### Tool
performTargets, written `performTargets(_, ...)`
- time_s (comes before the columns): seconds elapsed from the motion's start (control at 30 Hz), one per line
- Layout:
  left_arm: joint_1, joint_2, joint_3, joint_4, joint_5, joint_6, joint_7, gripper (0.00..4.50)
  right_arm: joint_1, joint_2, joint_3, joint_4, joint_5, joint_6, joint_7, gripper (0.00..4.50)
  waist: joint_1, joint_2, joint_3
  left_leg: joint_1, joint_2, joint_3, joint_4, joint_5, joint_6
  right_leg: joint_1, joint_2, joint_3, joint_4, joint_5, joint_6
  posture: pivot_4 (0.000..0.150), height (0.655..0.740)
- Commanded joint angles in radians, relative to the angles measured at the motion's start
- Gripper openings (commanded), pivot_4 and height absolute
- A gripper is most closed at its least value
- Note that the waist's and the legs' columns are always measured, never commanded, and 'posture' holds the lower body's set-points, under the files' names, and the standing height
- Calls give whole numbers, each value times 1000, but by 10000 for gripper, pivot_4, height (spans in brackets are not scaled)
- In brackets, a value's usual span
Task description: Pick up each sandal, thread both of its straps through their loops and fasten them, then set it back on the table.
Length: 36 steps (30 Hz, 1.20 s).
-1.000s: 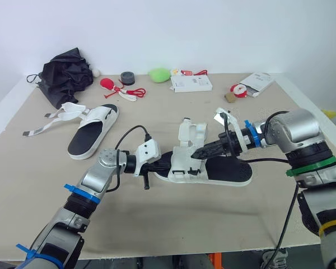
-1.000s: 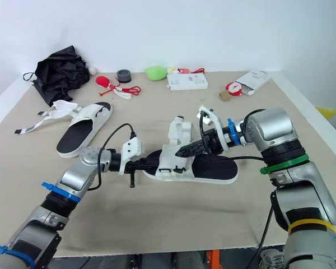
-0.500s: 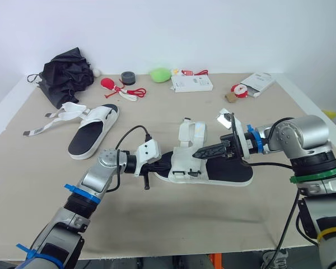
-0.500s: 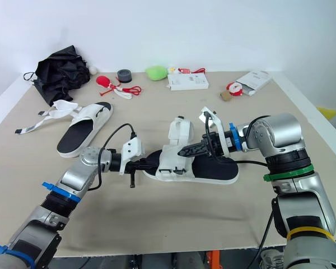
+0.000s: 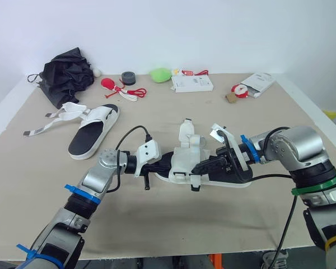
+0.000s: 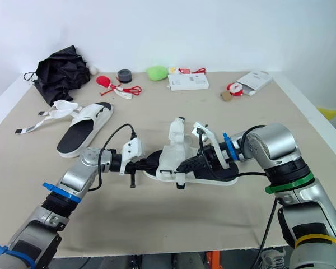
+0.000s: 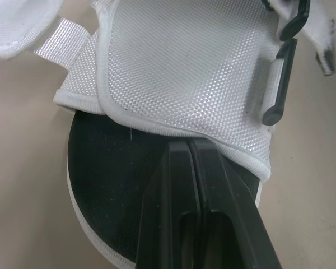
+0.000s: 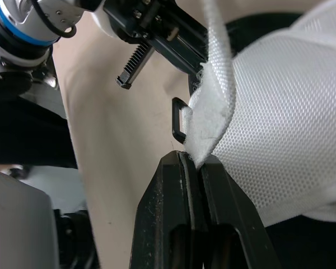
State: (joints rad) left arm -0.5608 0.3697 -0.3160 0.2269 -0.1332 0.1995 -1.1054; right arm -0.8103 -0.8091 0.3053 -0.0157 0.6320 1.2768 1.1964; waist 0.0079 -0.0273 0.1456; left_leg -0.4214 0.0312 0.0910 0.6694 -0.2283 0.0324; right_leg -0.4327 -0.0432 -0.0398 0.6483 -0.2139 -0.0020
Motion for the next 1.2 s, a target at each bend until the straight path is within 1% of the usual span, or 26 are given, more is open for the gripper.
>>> performTargets(0.03,49,19,-60,62,51,37,-14,0,30,-34,-13,-66,-3,-70,30,172,0,0,0,0,0,0,0,0,0,0,0,0,0,0,0,1500,7400)
performTargets(0.1,49,19,-60,63,52,36,-15,0,35,-28,-32,-60,11,-69,24,7422,0,0,0,0,0,0,0,0,0,0,0,0,0,0,0,1500,7400)
performTargets(0.13,48,19,-60,65,52,34,-16,0,32,-24,-42,-51,14,-62,12,10308,0,0,0,0,0,0,0,0,0,0,0,0,0,0,0,1500,7400)
performTargets(0.23,44,16,-62,68,52,33,-18,0,27,-44,-81,-62,53,-11,13,24462,0,0,0,0,0,0,0,0,0,0,0,0,0,0,0,1500,7400)
performTargets(0.3,40,13,-63,72,52,31,-18,0,31,-55,-123,-68,86,28,7,32379,0,0,0,0,0,0,0,0,0,0,0,0,0,0,0,1500,7400)
performTargets(0.4,33,9,-64,77,50,27,-22,0,82,-87,-241,-125,146,54,-12,32379,2,0,0,0,0,0,0,0,0,0,-1,0,0,0,0,1500,7400)
performTargets(0.5,29,8,-67,79,50,21,-31,0,172,-115,-354,-204,180,56,-58,32379,3,0,0,0,0,0,0,0,0,0,-1,0,-1,0,0,1500,7400)
performTargets(0.6,25,14,-73,81,56,12,-43,0,345,-168,-441,-395,212,40,-88,32379,4,0,0,0,0,-1,0,0,0,1,-1,-1,-1,-1,1,1500,7400)
performTargets(0.67,12,25,-86,95,74,-13,-57,0,502,-166,-488,-529,223,43,-138,32379,3,1,-1,1,0,-1,0,-1,-1,2,-1,-1,-1,-1,1,1500,7400)
performTargets(0.7,4,28,-91,103,82,-25,-62,0,570,-170,-482,-574,194,20,-170,32379,4,0,-1,2,0,-2,0,-1,-1,4,-1,-2,-1,-2,2,1500,7400)
performTargets(0.77,-10,33,-100,117,91,-42,-71,0,639,-153,-479,-611,174,-4,-229,32379,3,0,-1,5,0,-4,0,-1,-2,8,-1,-4,-2,-4,2,1500,7400)
performTargets(0.83,-22,39,-115,125,107,-67,-85,0,655,-116,-470,-608,165,-20,-283,32379,-1,0,-1,6,0,-2,0,-1,-2,8,-1,-2,-2,-4,2,1500,7400)
performTargets(0.87,-28,41,-120,128,113,-76,-89,0,649,-90,-475,-601,183,-11,-302,32379,-1,0,-1,7,0,-1,0,-1,-2,9,-1,-2,-2,-4,2,1500,7400)
performTargets(0.97,-38,38,-122,133,117,-83,-96,0,615,-31,-480,-579,220,6,-346,32379,-2,0,-1,11,0,-1,0,-1,-2,12,-1,-2,-2,-5,0,1500,7400)
performTargets(1.1,-41,31,-117,136,117,-81,-94,0,573,8,-451,-552,235,16,-388,32379,0,-1,-1,12,0,-1,-1,-1,-2,12,-1,-2,-2,-6,-2,1500,7400)
performTargets(1.2,-33,30,-116,129,117,-78,-95,0,525,66,-458,-529,299,62,-417,32379,0,-1,-1,12,0,-1,-3,-2,-3,12,0,-1,-2,-8,-1,1500,7400)
